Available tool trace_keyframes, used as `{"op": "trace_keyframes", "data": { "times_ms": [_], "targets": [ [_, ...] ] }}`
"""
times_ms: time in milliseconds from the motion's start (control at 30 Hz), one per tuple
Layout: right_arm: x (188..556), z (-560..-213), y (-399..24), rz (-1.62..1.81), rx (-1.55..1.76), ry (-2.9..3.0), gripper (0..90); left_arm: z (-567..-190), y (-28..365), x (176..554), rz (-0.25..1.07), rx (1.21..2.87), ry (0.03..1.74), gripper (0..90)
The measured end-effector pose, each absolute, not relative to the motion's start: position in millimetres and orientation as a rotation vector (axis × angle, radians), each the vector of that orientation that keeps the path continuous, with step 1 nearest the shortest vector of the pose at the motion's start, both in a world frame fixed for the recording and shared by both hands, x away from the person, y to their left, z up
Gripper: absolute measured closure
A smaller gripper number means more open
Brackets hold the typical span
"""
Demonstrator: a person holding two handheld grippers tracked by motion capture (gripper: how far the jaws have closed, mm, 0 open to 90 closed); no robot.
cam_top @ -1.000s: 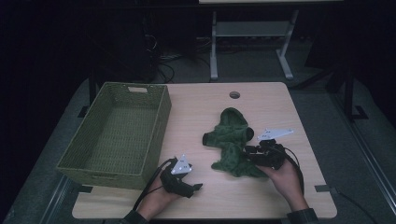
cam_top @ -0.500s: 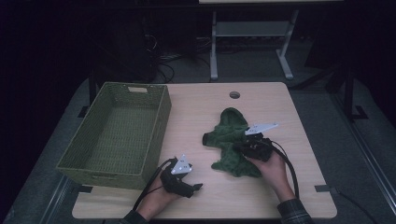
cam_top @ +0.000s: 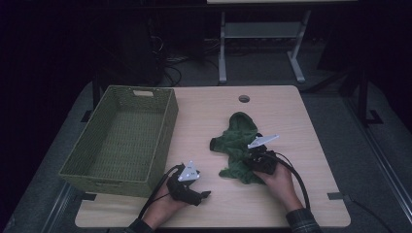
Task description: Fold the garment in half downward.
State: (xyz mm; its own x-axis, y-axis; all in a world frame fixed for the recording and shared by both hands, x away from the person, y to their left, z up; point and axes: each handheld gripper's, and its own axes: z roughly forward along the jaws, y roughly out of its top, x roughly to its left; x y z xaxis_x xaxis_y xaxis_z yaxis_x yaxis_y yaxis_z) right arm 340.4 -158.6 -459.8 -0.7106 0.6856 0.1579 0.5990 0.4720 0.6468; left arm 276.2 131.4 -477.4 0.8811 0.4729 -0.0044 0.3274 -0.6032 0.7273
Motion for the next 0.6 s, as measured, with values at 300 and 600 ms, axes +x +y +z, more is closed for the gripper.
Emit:
{"op": "trace_keyframes", "data": {
  "times_ms": [300,600],
  "targets": [
    [336.9,-460.8,-153.9,0.985,1.132,2.569,90.0,-477.5,130.9,276.4,0.238,2.265,0.573,18.4],
    [321.9,-436.0,-181.7,1.177,1.104,2.442,80.8,-477.3,131.0,277.0,0.24,2.268,0.567,18.4]
  ]
}}
